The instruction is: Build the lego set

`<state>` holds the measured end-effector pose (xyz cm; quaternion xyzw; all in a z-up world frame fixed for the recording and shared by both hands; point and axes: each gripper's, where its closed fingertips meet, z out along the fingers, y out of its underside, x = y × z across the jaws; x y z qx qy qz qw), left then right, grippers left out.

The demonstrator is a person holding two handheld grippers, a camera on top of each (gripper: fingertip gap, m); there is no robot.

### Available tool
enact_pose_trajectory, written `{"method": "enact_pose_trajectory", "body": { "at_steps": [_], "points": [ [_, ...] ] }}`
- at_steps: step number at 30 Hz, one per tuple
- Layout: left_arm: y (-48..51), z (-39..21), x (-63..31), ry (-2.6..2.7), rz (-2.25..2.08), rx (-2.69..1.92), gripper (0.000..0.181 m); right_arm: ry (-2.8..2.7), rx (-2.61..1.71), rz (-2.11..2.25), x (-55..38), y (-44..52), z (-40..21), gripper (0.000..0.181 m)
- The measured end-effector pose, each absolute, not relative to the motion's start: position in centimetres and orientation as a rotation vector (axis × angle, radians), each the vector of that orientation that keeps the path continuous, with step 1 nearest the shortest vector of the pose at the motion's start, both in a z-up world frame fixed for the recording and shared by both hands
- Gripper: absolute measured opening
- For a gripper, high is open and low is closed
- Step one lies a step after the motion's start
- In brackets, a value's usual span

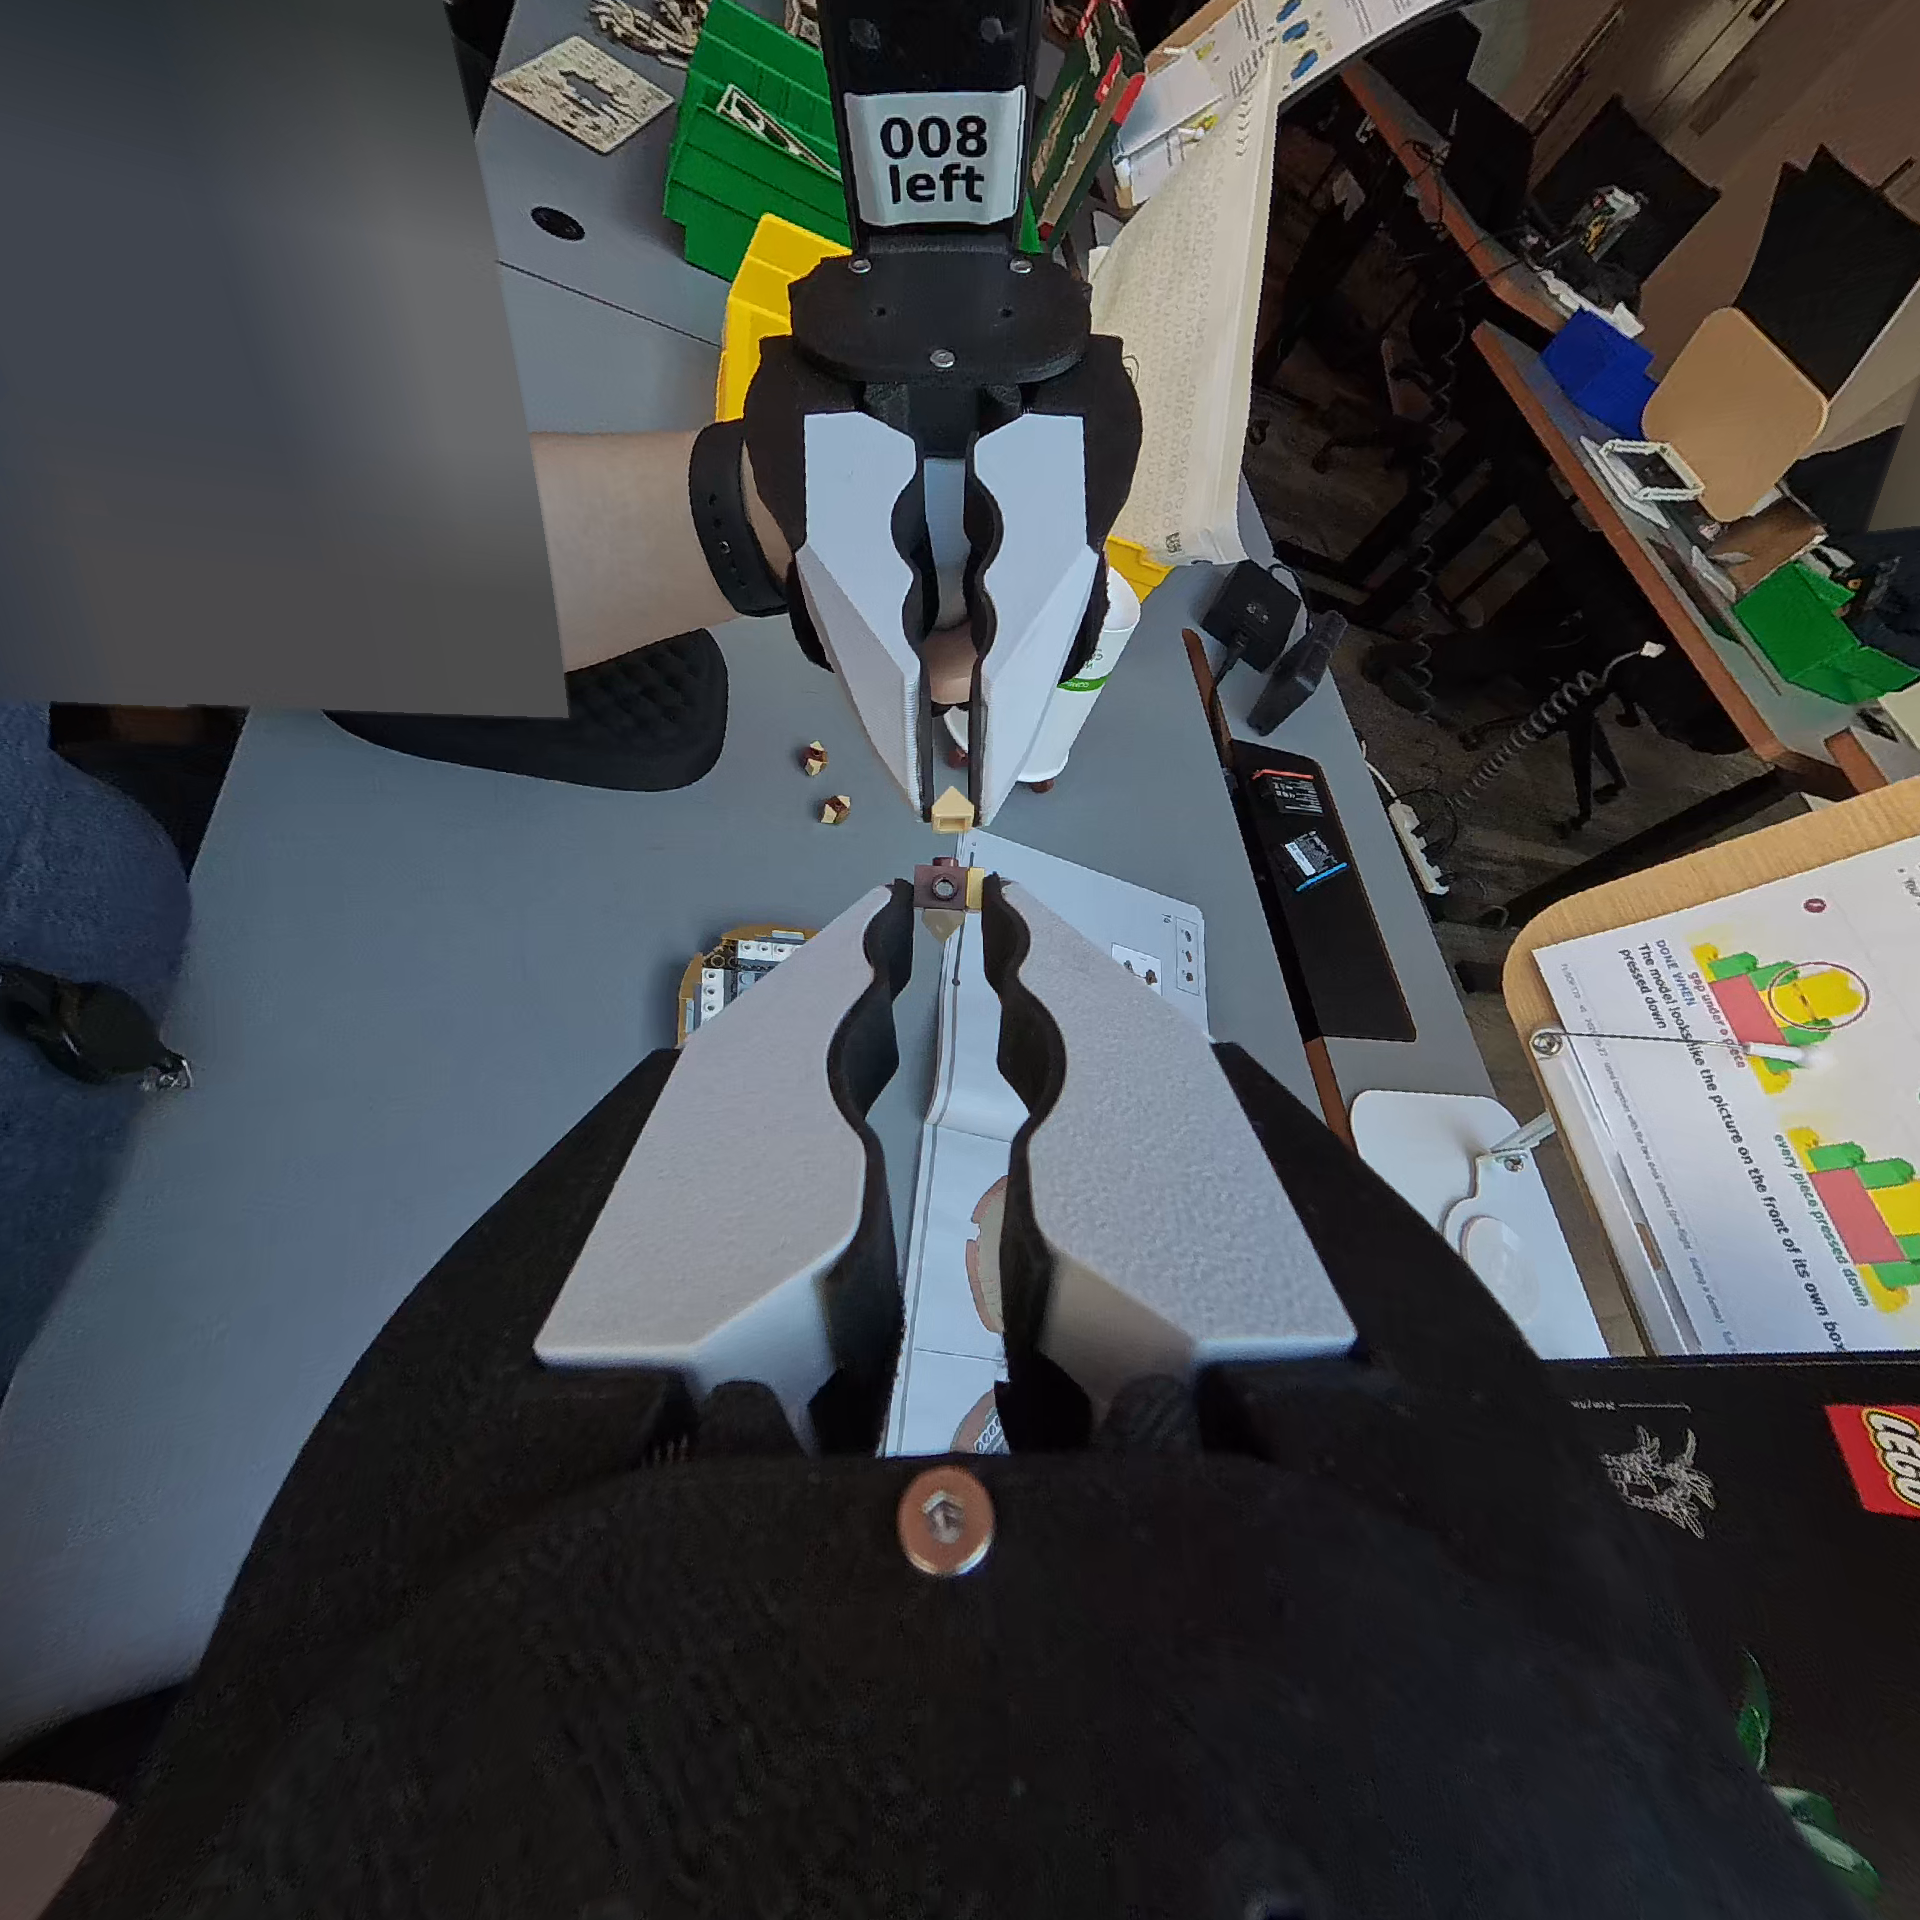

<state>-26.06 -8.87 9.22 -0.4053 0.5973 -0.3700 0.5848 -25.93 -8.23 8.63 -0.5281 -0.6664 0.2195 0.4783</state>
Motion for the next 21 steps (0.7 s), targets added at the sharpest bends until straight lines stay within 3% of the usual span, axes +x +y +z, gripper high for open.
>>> {"method": "enact_pose_trajectory", "body": {
  "at_steps": [21],
  "points": [
    [-8.85,8.17,-25.84,1.439,-0.852,-0.97,0.005,-1.649,-1.324,0.578,-26.3,-8.18,7.8,0.012]
  ]
}}
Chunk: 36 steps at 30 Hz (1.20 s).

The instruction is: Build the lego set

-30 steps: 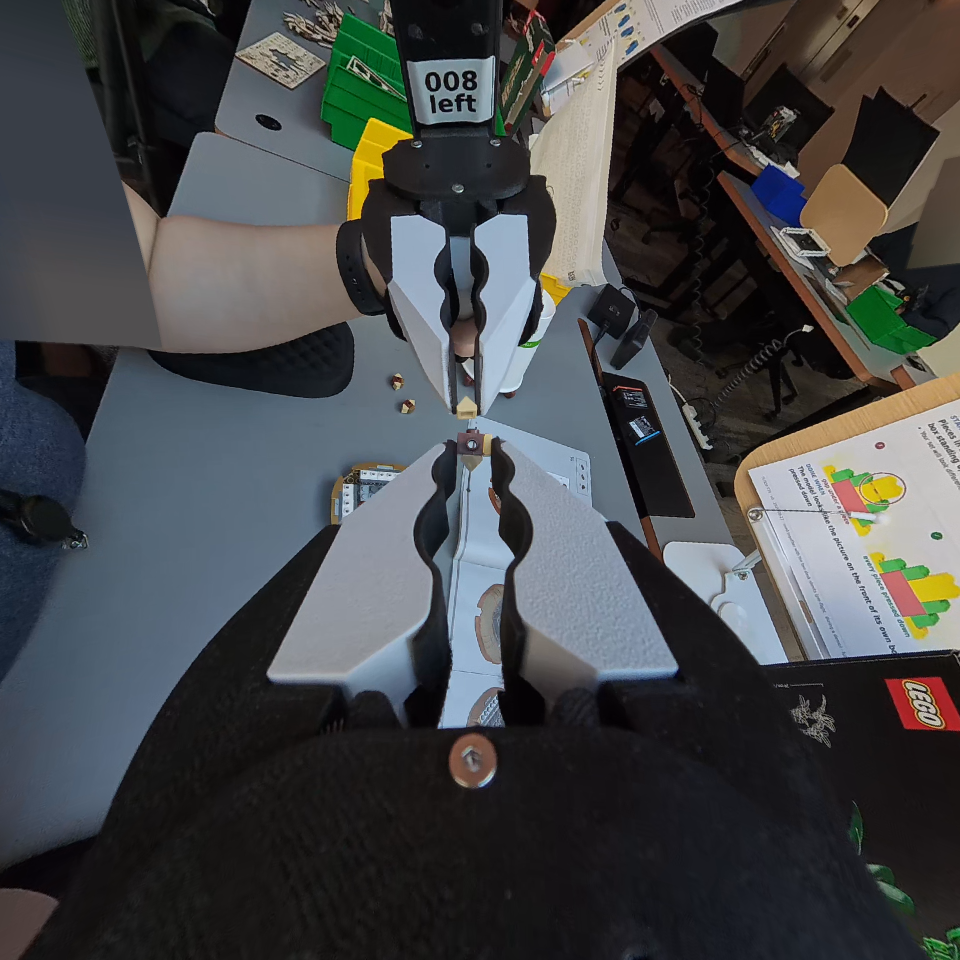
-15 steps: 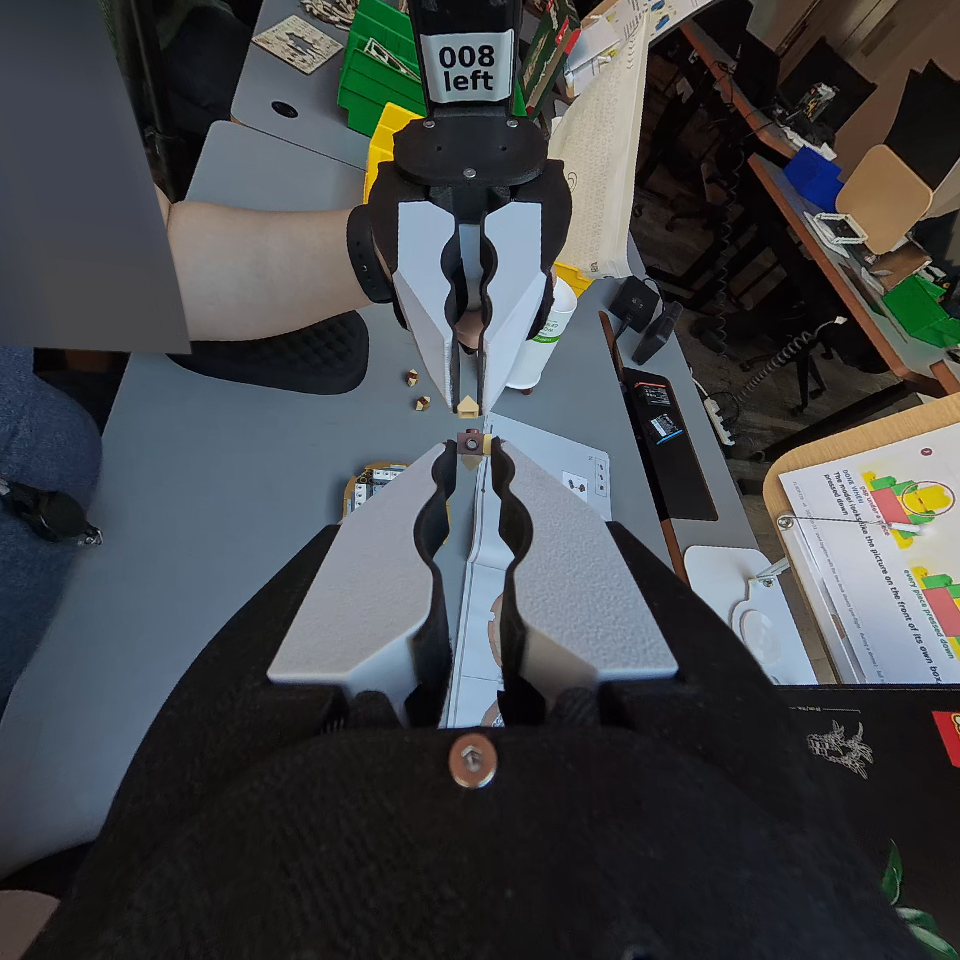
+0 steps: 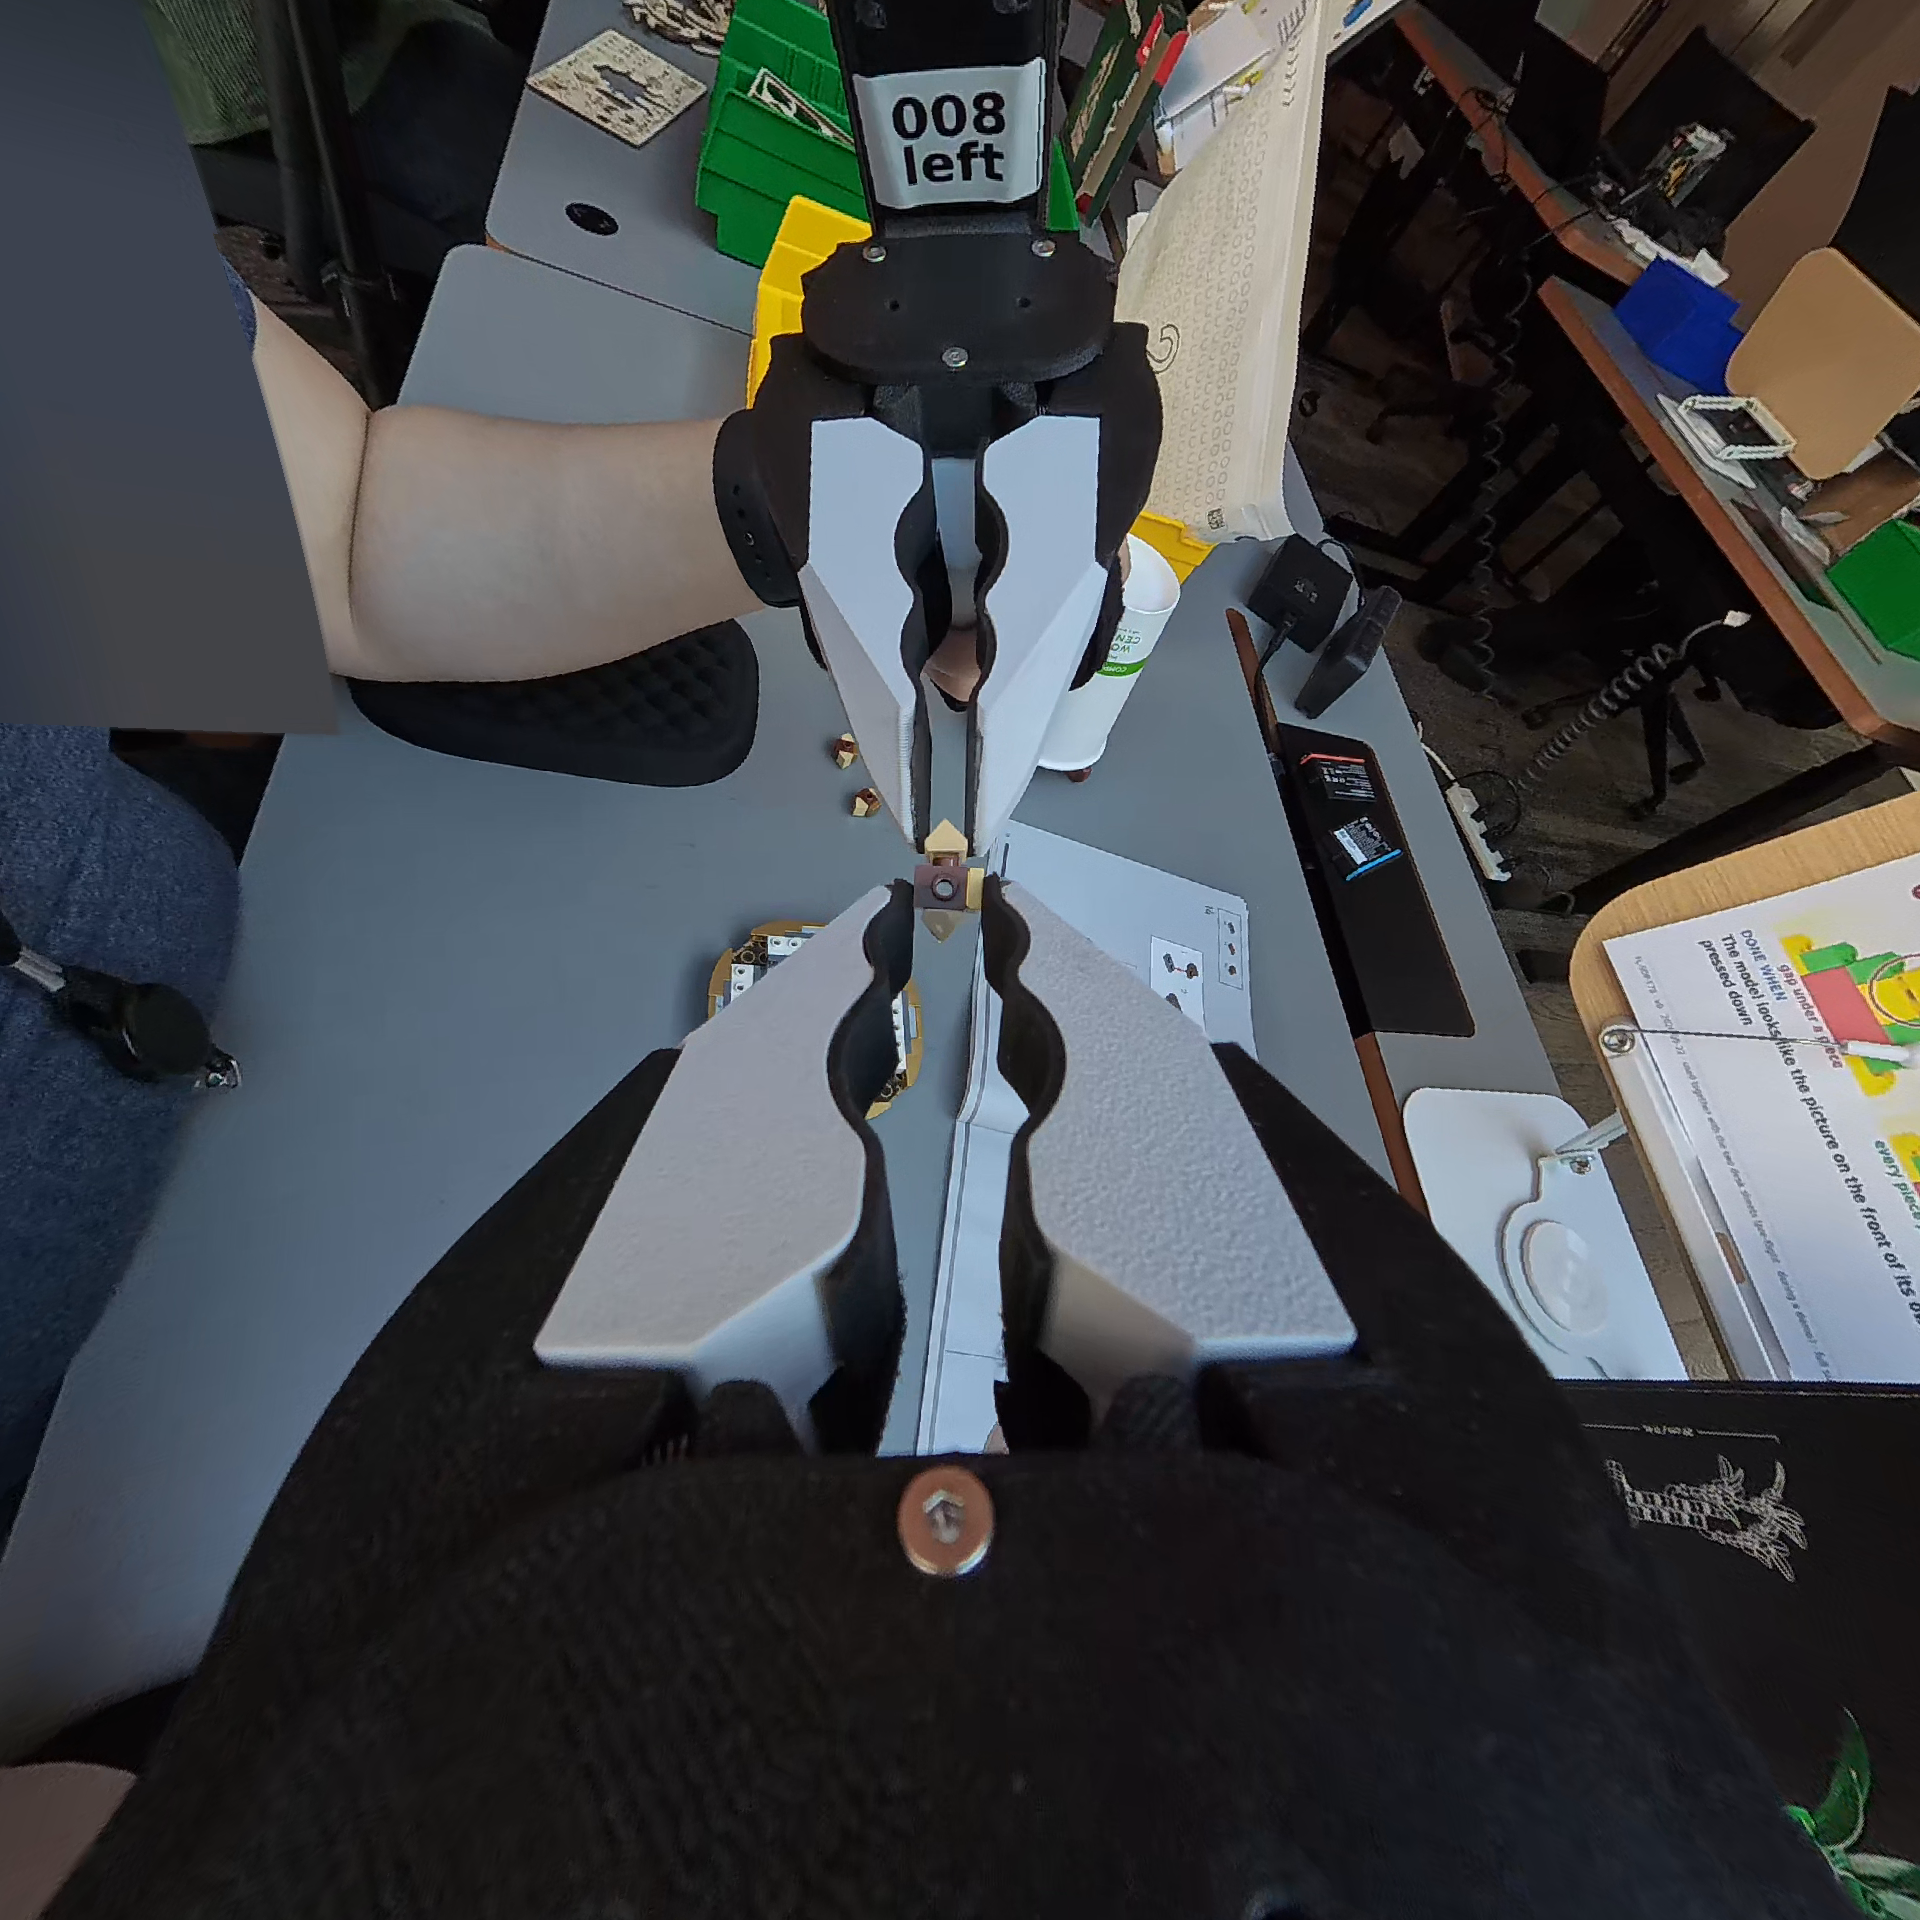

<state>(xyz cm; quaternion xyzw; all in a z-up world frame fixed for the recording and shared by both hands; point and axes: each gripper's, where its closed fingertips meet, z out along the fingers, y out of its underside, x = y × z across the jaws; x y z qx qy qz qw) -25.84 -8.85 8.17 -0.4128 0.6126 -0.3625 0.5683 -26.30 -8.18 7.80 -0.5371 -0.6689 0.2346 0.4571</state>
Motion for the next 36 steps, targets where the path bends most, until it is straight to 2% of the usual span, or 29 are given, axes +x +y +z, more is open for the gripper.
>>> {"method": "enact_pose_trajectory", "body": {
  "at_steps": [36],
  "points": [
    [-9.1,5.1,-25.9,1.607,-0.828,-1.086,0.004,-1.769,-1.487,0.624,-26.6,-8.4,4.6,0.012]
  ]
}}
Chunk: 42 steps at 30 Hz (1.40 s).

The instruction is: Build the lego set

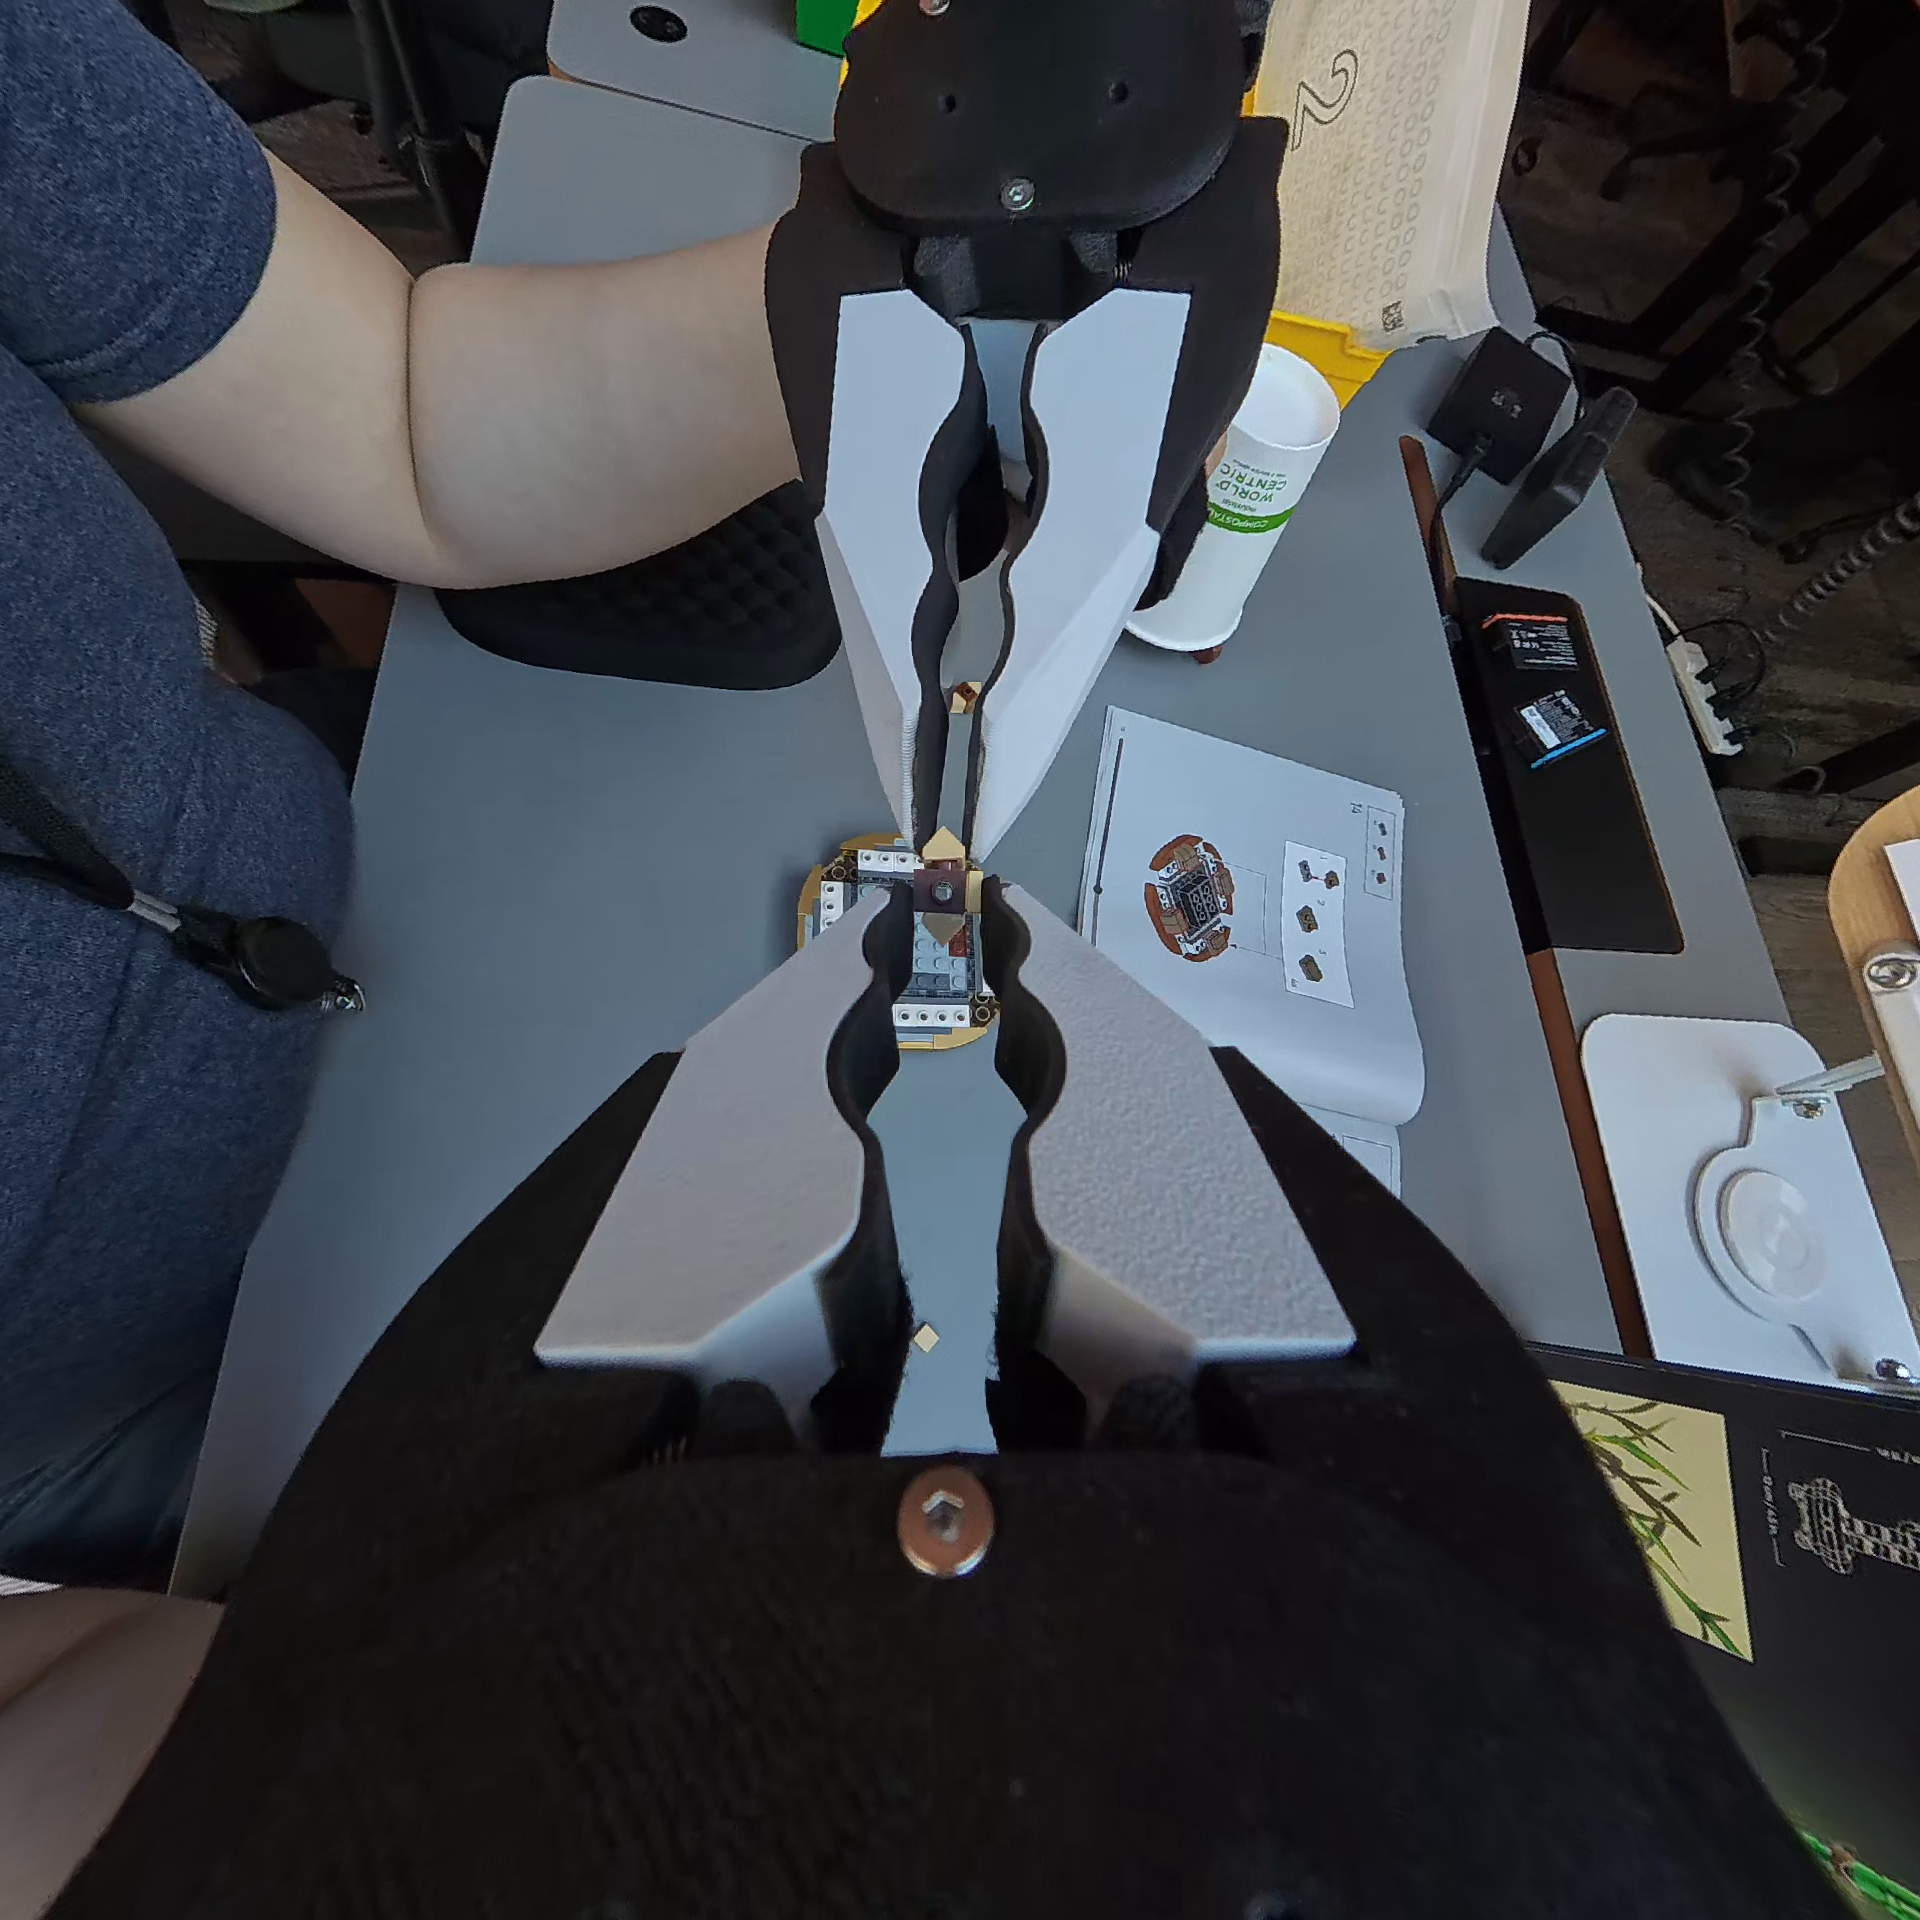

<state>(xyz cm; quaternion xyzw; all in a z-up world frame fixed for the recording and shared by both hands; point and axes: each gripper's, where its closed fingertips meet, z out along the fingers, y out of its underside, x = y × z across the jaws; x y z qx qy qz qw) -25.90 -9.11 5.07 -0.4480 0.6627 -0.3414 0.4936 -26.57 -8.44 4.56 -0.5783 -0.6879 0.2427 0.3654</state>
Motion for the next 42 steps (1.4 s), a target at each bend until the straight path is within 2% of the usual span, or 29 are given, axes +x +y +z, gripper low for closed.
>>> {"method": "enact_pose_trajectory", "body": {
  "at_steps": [21,42],
  "points": [
    [-8.9,1.4,-26.5,1.775,-0.75,-1.245,0.003,-1.905,-1.592,0.497,-27.2,-8.3,0.8,0.012],
    [-8.3,3.6,-26.4,1.644,-0.767,-1.202,0.005,-1.79,-1.531,0.651,-27.1,-7.7,2.9,0.012]
  ]
}}
